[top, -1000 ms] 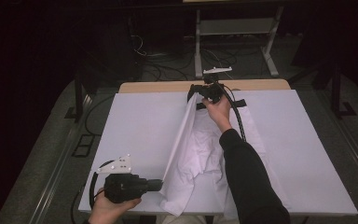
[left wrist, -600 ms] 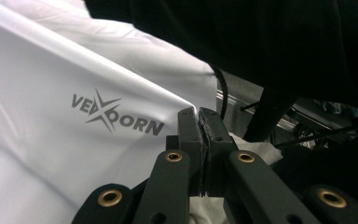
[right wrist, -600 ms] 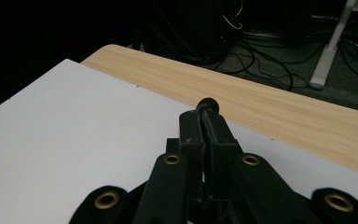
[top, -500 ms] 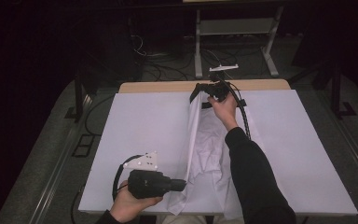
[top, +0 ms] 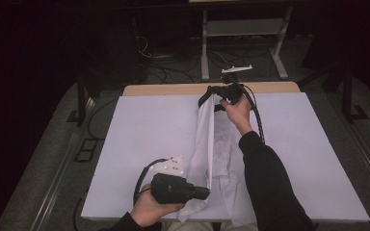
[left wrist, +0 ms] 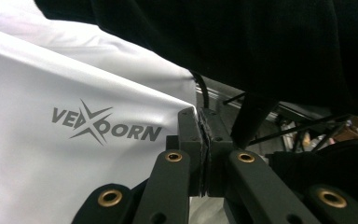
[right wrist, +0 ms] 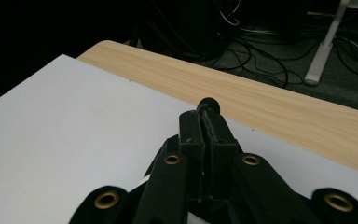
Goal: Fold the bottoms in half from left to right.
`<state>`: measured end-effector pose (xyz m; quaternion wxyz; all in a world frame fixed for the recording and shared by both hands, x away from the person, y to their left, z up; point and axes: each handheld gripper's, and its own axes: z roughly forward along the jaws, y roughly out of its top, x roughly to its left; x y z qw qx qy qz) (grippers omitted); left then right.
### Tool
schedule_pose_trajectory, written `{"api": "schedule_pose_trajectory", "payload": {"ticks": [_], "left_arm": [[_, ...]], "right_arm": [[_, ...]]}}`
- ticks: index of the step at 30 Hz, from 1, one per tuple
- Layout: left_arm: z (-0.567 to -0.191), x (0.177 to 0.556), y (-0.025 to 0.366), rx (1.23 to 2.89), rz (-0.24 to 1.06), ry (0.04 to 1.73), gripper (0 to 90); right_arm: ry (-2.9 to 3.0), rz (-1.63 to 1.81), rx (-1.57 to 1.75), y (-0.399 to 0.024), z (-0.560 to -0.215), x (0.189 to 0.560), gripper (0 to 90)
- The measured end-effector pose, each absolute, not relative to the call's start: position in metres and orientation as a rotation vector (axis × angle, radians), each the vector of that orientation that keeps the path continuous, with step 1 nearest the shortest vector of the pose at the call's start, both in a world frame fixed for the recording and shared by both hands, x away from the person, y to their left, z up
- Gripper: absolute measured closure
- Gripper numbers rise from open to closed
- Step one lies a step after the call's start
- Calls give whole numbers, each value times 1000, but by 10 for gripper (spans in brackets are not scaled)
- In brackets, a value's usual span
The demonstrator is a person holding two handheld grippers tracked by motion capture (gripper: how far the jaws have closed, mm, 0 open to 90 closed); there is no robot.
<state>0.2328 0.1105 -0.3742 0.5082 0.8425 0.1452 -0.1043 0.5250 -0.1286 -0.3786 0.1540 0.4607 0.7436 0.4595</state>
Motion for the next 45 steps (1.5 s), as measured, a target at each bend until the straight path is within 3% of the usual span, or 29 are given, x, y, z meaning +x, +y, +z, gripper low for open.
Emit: {"api": "schedule_pose_trajectory", "payload": {"ticks": [24, 45], "left_arm": [[-399, 242, 28, 2041, -426, 317, 874], [-412, 238, -11, 1988, -429, 370, 874]], "right_arm": [[2156, 1272, 1342, -176, -381, 514, 858], [2166, 1294, 1347, -212, -387, 516, 857]]}}
